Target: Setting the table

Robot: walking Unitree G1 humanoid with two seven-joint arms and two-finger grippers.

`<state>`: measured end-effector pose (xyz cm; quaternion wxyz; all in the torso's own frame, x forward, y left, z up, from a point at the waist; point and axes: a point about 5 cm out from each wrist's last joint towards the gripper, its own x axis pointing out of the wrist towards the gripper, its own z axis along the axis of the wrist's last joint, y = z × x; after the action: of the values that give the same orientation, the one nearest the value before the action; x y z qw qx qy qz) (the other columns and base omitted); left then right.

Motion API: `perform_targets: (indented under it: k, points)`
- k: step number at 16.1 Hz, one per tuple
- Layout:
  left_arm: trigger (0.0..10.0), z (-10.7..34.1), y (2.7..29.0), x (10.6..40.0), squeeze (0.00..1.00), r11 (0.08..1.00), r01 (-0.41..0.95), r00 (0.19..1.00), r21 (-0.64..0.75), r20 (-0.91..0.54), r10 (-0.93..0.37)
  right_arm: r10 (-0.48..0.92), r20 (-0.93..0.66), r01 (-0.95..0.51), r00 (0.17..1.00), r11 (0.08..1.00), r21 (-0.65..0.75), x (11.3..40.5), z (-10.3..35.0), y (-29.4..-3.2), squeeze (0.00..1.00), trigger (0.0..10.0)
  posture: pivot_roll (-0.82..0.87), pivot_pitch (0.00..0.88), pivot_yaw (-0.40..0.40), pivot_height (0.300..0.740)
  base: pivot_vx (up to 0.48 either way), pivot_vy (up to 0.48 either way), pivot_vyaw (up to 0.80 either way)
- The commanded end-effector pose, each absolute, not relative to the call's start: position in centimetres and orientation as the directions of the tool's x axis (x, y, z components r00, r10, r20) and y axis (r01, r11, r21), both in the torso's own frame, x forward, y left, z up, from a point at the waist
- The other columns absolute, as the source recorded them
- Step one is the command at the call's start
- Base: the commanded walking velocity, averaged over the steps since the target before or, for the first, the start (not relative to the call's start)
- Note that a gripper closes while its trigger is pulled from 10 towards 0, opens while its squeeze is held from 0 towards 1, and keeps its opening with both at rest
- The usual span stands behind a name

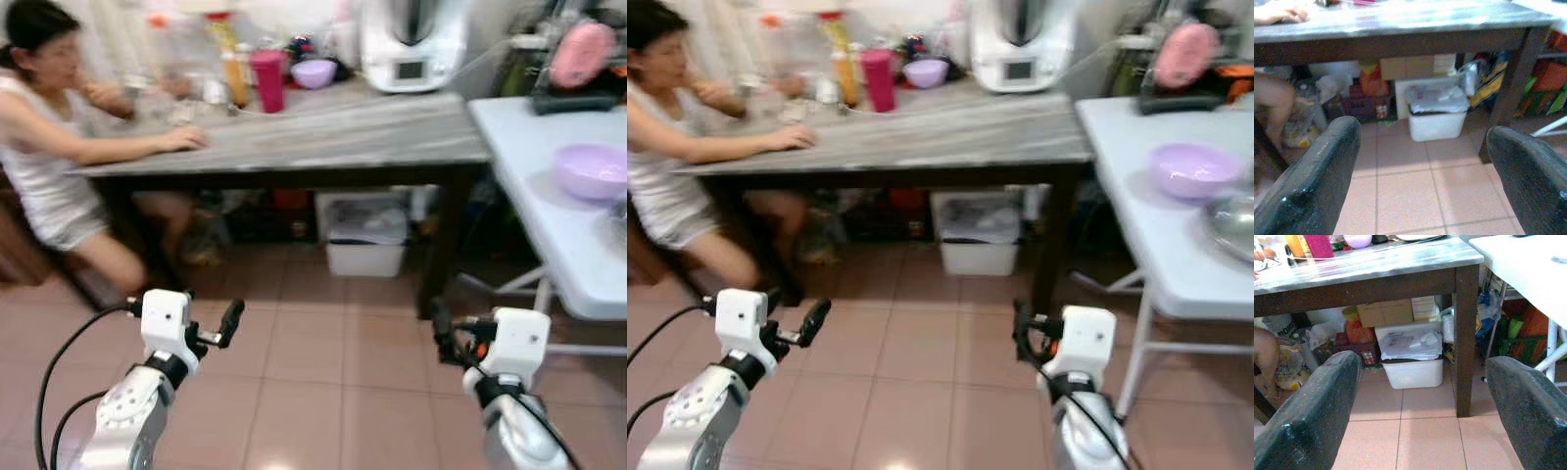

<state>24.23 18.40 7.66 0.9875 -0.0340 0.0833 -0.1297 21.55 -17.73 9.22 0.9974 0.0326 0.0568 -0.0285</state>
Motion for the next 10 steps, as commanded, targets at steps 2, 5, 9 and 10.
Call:
perform_targets:
  k: [2,5,9,10]
  points:
    - [10.0,7.92,18.64,24.30,0.00,0.966,0.242,0.955,-0.089,-0.155,-0.253,-0.041,-0.099,0.047,0.994,0.997,0.057,21.84,9.71,-17.59,0.00,10.0,-0.22,0.000,0.107,0.740,0.000,-0.300,-0.22]
    - [10.0,8.03,18.58,24.32,0.00,0.967,0.240,0.956,-0.088,-0.151,-0.251,-0.030,-0.098,0.035,0.995,0.998,0.058,21.87,9.74,-17.42,0.00,10.0,-0.22,0.000,0.106,0.740,0.000,-0.296,0.00]
    - [10.0,8.31,18.40,24.44,0.00,0.966,0.243,0.956,-0.090,-0.144,-0.254,-0.026,-0.089,0.031,0.996,0.998,0.058,22.11,9.96,-17.36,0.00,10.0,-0.22,0.000,0.108,0.740,0.000,-0.298,0.00]
    - [10.0,8.34,18.40,24.46,0.00,0.966,0.243,0.957,-0.091,-0.144,-0.254,-0.026,-0.089,0.031,0.996,0.998,0.057,22.12,9.97,-17.35,0.00,10.0,-0.22,0.000,0.110,0.740,0.000,-0.296,0.00]
